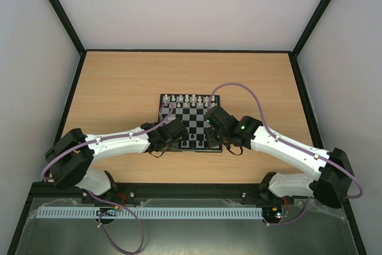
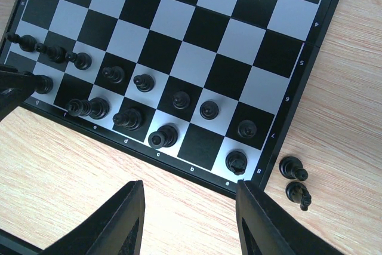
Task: Set up the chess pieces on the board
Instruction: Place the chess piece on the chessboard, then pick up the chess piece at the center of the board.
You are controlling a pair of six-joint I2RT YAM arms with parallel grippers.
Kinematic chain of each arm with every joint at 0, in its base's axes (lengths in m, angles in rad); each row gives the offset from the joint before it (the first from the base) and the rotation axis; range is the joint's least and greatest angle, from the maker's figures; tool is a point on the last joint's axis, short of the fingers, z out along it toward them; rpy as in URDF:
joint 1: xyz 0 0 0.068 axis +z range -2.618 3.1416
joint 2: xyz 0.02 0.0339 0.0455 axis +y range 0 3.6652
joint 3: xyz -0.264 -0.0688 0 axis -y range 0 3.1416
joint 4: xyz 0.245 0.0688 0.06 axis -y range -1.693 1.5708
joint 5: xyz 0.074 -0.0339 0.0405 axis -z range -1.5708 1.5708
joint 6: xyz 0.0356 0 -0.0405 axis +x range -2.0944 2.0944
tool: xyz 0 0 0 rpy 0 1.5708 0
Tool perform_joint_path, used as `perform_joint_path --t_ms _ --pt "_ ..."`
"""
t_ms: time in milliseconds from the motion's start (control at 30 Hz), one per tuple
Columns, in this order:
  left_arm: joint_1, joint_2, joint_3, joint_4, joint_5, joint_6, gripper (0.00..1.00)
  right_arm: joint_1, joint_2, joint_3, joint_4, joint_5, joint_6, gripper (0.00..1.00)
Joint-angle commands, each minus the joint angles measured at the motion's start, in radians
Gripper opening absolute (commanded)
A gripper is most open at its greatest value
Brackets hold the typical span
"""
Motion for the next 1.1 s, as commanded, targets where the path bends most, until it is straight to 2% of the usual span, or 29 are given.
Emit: perform_joint_path --t_ms 0,100,267,433,533,600,767,1067 --pt "-0.008 -0.013 -0.011 -0.033 -0.011 -0.015 0.22 -0.006 -0.022 -0.019 -0.024 0.003 -0.011 0.43" --pt "-0.008 -0.049 -0.002 -0.057 -0.020 -0.021 0.26 -0.006 -0.022 -0.018 -0.023 0.002 -0.011 0.43" --pt "-0.012 -0.169 0.036 -0.117 -0.056 -0.017 0.40 -0.006 -0.015 -0.014 -0.032 0.013 -0.006 0.44" --pt "-0.011 -0.304 0.044 -0.104 -0.100 0.026 0.63 -0.013 -0.003 -0.008 -0.050 0.062 0.026 0.51" --pt "-0.009 -0.360 0.028 -0.081 -0.134 0.044 0.80 -0.041 0.010 -0.015 -0.057 0.067 0.058 0.58" --pt "-0.001 -0.385 0.010 -0.062 -0.143 0.050 0.97 -0.088 0.029 -0.027 -0.054 0.061 0.075 0.60" --pt "0.044 -0.435 -0.031 0.003 -0.092 0.094 1.00 -0.172 0.057 -0.082 -0.019 0.016 0.167 0.57" --pt "0.135 -0.485 -0.062 0.055 0.029 0.209 0.99 -0.176 -0.039 -0.221 -0.030 0.002 0.335 0.46"
